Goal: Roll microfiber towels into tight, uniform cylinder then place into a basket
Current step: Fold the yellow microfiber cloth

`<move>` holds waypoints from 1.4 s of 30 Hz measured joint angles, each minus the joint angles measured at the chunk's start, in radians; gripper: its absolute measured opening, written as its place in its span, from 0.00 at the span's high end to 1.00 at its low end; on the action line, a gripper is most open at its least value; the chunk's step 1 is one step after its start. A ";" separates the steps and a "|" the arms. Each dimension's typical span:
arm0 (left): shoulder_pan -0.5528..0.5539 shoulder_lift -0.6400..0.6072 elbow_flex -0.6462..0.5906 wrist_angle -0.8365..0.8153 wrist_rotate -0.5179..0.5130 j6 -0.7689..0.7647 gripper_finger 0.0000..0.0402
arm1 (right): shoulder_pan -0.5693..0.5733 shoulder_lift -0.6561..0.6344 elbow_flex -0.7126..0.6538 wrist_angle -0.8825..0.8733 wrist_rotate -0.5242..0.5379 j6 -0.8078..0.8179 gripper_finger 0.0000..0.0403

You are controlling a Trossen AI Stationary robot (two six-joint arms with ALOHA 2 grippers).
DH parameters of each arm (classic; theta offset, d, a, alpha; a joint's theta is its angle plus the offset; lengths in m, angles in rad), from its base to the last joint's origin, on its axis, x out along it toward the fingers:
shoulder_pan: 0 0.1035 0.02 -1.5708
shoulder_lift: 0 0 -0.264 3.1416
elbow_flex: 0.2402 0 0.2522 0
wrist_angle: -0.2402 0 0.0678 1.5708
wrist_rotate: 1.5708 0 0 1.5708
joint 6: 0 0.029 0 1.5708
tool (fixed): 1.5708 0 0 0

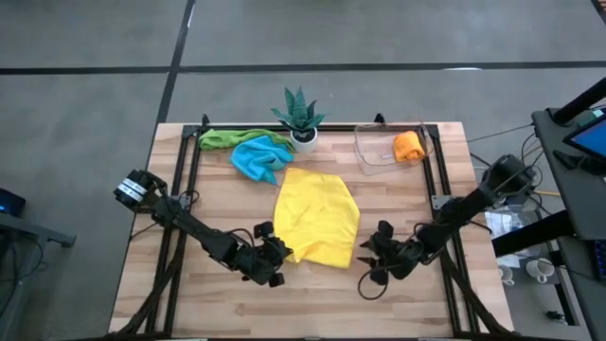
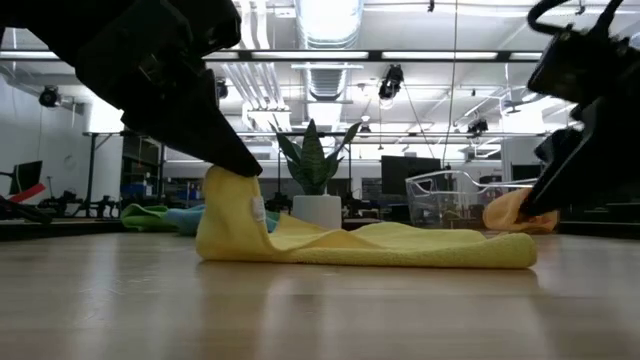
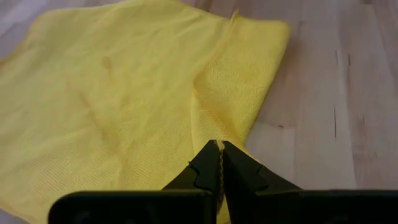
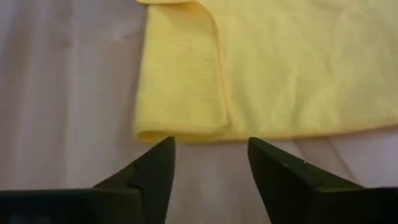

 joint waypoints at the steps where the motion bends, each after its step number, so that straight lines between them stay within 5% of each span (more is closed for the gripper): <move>1: 0.000 0.000 -0.001 -0.002 0.000 0.000 1.00 | -0.002 0.030 0.006 0.018 0.015 -0.008 0.49; 12: 0.000 0.000 -0.001 -0.002 -0.001 0.000 1.00 | -0.016 0.212 0.051 0.088 0.089 0.002 0.49; 22: 0.000 0.000 -0.001 0.000 -0.001 -0.001 1.00 | -0.023 0.089 0.039 0.048 0.115 -0.010 0.55; 33: 0.000 0.000 0.000 0.000 -0.002 0.000 1.00 | -0.069 0.071 -0.042 0.078 0.092 0.549 0.55; 42: 0.000 0.000 0.001 0.000 -0.002 0.000 1.00 | -0.075 0.125 -0.049 0.281 0.005 0.582 0.55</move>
